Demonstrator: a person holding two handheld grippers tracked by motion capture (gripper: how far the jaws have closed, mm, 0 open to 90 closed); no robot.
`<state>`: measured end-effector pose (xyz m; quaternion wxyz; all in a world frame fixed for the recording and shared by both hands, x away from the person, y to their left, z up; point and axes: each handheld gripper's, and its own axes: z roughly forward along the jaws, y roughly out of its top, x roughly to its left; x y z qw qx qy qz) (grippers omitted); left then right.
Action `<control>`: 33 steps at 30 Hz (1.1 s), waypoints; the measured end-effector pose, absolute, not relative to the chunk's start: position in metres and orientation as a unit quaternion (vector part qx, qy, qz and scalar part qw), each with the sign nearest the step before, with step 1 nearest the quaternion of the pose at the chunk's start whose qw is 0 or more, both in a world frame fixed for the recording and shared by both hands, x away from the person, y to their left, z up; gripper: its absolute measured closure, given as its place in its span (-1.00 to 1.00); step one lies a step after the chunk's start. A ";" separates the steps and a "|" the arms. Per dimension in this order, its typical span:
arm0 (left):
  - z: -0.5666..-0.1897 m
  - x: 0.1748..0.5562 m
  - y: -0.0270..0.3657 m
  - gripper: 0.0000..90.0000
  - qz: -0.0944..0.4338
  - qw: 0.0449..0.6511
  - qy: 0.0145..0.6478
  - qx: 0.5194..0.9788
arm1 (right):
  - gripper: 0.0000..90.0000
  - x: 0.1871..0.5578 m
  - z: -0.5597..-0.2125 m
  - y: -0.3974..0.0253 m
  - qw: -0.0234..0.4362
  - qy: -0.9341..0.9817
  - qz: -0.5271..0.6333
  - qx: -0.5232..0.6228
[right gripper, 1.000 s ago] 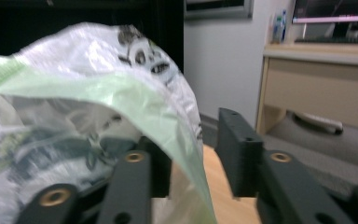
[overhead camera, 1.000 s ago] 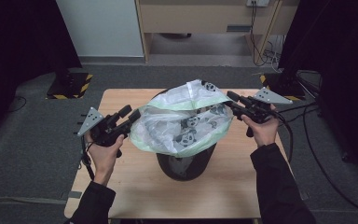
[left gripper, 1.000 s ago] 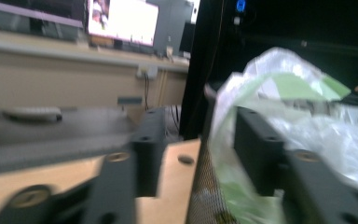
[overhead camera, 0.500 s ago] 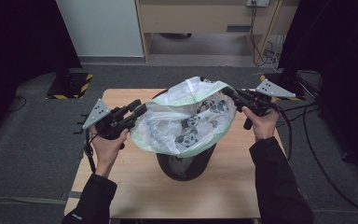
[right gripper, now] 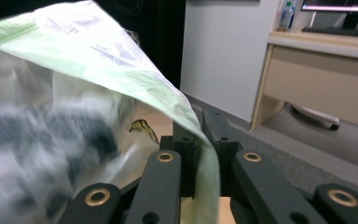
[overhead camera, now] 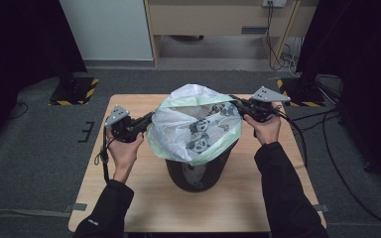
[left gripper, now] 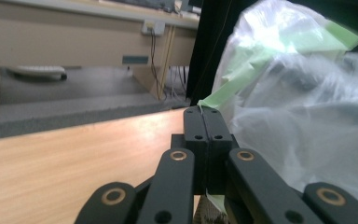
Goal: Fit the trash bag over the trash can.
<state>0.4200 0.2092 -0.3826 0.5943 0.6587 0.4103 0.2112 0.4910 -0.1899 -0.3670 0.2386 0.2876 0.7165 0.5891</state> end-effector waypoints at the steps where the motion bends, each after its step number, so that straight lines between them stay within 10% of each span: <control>1: -0.384 0.420 0.208 1.00 0.210 0.593 0.409 0.661 | 0.87 0.492 -0.371 -0.188 0.235 0.717 0.590 0.286; 24: -0.401 0.426 0.207 1.00 0.170 0.504 0.483 0.695 | 0.98 0.498 -0.385 -0.178 0.214 0.768 0.512 0.321; 33: -0.393 0.400 0.227 0.04 0.223 0.603 0.441 0.627 | 0.12 0.483 -0.377 -0.211 0.183 0.698 0.595 0.355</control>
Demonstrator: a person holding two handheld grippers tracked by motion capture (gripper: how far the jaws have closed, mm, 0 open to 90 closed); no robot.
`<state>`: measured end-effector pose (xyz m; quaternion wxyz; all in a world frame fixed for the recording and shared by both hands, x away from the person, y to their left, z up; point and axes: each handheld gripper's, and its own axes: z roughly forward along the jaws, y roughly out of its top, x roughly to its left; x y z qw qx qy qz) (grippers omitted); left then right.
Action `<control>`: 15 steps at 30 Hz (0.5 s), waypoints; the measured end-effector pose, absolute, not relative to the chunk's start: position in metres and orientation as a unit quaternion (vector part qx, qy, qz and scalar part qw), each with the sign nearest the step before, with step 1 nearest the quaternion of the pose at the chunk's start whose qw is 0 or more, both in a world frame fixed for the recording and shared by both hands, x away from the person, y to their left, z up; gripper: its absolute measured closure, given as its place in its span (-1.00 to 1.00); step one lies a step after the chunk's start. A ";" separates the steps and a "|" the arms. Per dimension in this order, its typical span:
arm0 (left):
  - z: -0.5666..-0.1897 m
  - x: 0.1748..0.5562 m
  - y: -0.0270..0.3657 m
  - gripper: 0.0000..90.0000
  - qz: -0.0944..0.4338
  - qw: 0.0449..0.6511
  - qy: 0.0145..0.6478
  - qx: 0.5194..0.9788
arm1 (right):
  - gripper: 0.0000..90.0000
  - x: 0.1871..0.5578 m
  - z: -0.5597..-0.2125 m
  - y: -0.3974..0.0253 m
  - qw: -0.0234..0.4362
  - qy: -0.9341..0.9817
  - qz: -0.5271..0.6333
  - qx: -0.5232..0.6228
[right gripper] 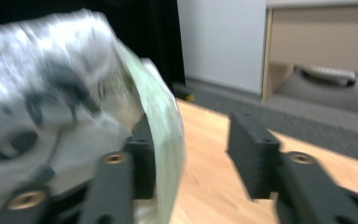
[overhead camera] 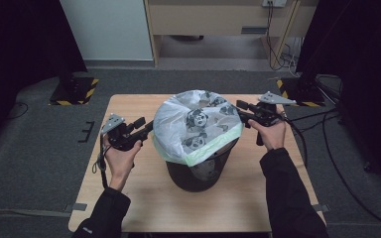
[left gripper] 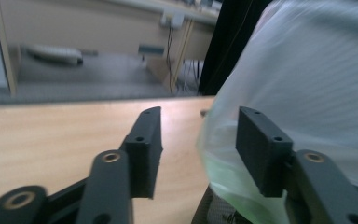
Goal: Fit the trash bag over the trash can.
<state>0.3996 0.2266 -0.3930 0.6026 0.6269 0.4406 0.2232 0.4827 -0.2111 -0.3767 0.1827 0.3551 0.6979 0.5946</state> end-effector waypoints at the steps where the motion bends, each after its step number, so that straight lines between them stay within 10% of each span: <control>1: -0.390 0.395 0.228 -0.01 0.232 0.608 0.432 0.624 | 0.11 0.479 -0.373 -0.215 0.183 0.689 0.606 0.353; 15: -0.394 0.321 0.208 -0.12 0.243 0.637 0.370 0.631 | -0.15 0.405 -0.350 -0.229 0.145 0.658 0.676 0.297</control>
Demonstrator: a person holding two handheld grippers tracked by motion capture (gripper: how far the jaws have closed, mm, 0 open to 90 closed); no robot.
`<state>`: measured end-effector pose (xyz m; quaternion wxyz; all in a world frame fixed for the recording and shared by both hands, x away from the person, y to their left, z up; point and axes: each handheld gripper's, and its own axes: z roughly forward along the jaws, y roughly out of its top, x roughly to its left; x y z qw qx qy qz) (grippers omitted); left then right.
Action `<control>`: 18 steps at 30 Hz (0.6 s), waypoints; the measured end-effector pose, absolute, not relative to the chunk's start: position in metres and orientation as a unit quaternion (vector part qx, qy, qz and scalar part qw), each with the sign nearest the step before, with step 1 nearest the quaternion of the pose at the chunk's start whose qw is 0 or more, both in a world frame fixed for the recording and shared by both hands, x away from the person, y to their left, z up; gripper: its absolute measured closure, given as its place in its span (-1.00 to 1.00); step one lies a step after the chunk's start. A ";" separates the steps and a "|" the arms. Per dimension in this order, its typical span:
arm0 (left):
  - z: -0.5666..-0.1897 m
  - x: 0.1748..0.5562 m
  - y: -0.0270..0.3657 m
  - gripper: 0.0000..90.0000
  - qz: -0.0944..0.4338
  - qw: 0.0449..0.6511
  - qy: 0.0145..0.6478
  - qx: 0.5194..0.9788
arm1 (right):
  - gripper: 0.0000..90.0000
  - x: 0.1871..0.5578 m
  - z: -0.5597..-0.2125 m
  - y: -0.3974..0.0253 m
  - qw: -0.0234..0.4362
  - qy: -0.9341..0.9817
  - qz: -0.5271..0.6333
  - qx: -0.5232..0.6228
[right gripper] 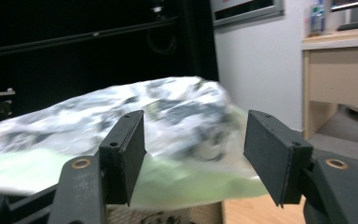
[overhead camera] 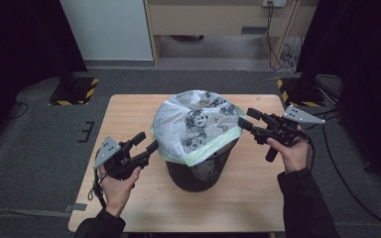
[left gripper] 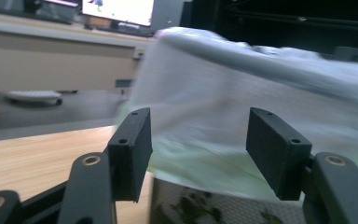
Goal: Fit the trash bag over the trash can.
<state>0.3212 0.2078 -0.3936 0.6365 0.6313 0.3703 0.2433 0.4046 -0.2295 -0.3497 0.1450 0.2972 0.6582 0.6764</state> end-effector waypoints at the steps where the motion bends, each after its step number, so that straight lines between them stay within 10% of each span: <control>1: -0.394 0.316 0.205 -0.14 0.242 0.637 0.365 0.634 | -0.15 0.401 -0.350 -0.229 0.141 0.658 0.679 0.293; 18: -0.408 0.295 0.172 -0.07 0.228 0.626 0.326 0.670 | 0.55 0.370 -0.355 -0.224 0.133 0.647 0.690 0.295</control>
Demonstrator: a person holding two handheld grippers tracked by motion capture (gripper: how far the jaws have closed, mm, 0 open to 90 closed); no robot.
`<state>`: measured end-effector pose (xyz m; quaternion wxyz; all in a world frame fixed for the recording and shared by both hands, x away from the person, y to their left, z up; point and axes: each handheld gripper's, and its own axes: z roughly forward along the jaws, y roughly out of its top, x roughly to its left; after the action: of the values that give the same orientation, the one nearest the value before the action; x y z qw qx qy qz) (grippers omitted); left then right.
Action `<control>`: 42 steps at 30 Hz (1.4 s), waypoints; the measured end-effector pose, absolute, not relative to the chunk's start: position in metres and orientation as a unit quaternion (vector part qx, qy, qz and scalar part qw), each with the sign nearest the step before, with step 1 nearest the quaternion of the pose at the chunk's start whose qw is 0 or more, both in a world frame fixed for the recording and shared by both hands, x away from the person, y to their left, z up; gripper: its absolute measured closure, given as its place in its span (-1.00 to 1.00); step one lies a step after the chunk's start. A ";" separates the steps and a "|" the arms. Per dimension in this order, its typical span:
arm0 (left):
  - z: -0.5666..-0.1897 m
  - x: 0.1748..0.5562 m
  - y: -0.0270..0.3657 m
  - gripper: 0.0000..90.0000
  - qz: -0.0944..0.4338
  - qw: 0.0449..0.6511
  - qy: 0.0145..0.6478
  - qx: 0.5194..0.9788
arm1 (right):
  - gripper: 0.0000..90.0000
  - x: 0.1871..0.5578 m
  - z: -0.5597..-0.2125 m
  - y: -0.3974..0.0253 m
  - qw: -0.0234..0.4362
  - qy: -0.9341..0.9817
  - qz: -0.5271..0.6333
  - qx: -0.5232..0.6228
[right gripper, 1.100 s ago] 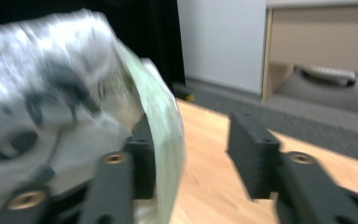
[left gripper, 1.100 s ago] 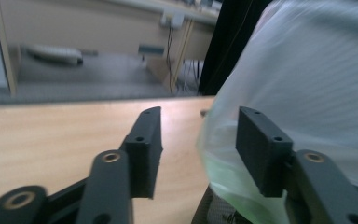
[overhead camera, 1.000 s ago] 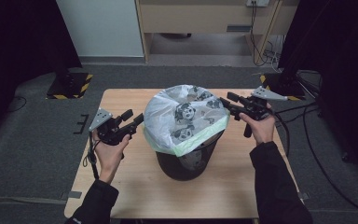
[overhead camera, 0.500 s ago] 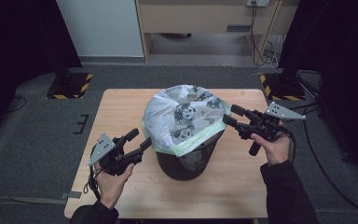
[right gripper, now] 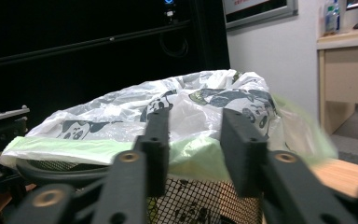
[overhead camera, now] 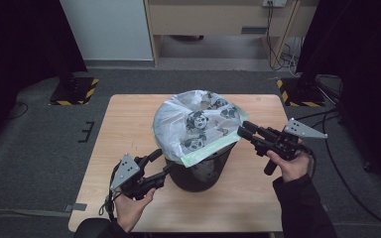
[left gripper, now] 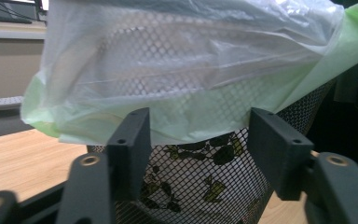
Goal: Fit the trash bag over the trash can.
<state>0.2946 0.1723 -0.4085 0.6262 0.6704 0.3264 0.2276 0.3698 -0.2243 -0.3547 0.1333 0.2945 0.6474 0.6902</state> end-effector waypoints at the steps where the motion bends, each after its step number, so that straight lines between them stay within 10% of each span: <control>1: -0.408 0.295 0.172 -0.04 0.231 0.623 0.325 0.673 | 0.62 0.369 -0.355 -0.225 0.137 0.646 0.691 0.292; 17: -0.404 0.294 0.177 0.99 0.211 0.631 0.322 0.674 | 1.00 0.352 -0.360 -0.226 0.113 0.670 0.689 0.252; 37: -0.413 0.300 0.197 1.00 0.215 0.617 0.361 0.665 | 0.97 0.358 -0.396 -0.213 0.142 0.739 0.600 0.271; 42: -0.413 0.305 0.204 0.65 0.238 0.613 0.378 0.652 | 0.62 0.360 -0.396 -0.218 0.139 0.726 0.617 0.270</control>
<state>0.3052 0.2039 -0.4128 0.6125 0.6519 0.3783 0.2383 0.3604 -0.2176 -0.3961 0.1386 0.2703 0.7262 0.6167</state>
